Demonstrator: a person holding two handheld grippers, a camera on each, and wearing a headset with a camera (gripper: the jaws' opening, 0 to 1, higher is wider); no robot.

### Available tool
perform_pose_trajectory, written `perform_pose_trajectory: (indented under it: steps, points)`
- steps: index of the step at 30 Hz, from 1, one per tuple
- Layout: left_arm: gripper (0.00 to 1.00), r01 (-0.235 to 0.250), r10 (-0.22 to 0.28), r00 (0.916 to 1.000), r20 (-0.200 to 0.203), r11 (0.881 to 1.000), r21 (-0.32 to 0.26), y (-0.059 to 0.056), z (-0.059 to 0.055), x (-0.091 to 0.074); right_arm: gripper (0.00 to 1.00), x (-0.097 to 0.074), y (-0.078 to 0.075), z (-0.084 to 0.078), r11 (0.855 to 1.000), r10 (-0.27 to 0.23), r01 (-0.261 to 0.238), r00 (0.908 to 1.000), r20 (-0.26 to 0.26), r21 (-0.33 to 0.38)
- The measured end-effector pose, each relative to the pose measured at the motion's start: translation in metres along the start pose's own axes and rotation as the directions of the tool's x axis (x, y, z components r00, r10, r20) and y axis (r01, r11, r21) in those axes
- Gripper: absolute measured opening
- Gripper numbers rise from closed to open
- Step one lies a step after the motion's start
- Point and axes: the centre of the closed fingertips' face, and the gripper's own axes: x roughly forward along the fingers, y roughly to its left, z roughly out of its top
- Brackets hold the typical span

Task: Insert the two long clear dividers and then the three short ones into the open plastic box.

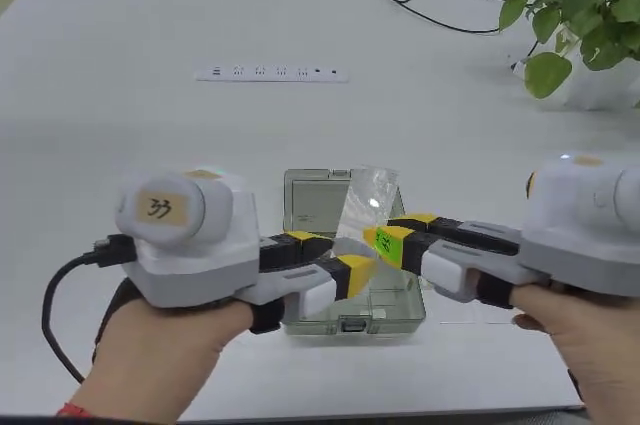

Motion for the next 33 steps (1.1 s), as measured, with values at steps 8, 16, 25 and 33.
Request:
perform_pose_trajectory:
  steps: [8, 16, 25, 33]
  points:
    - [0.3, -0.001, 0.001, 1.0, -0.002, 1.0, -0.002, 0.0001, -0.001, 0.0005, 0.12, 0.0018, 0.0013, -0.0019, 0.999, -0.015, 0.015, 0.9998, -0.01, 0.028]
    - [0.3, 0.001, -0.001, 1.0, 0.01, 1.0, -0.006, -0.0009, -0.0001, 0.0014, 0.07, 0.0021, 0.0011, -0.001, 0.994, -0.047, 0.047, 0.9989, -0.003, 0.096]
    - [0.32, 0.019, -0.019, 0.9998, 0.003, 1.0, 0.012, -0.0045, -0.0007, 0.0034, 0.07, 0.0015, 0.0023, 0.0008, 0.993, -0.051, 0.051, 0.9987, -0.005, 0.107]
    - [0.35, 0.026, -0.025, 0.9997, -0.003, 0.998, 0.049, -0.0026, -0.0025, 0.0004, 0.07, -0.0003, 0.0018, 0.0032, 0.991, -0.048, 0.049, 0.9988, -0.006, 0.123]
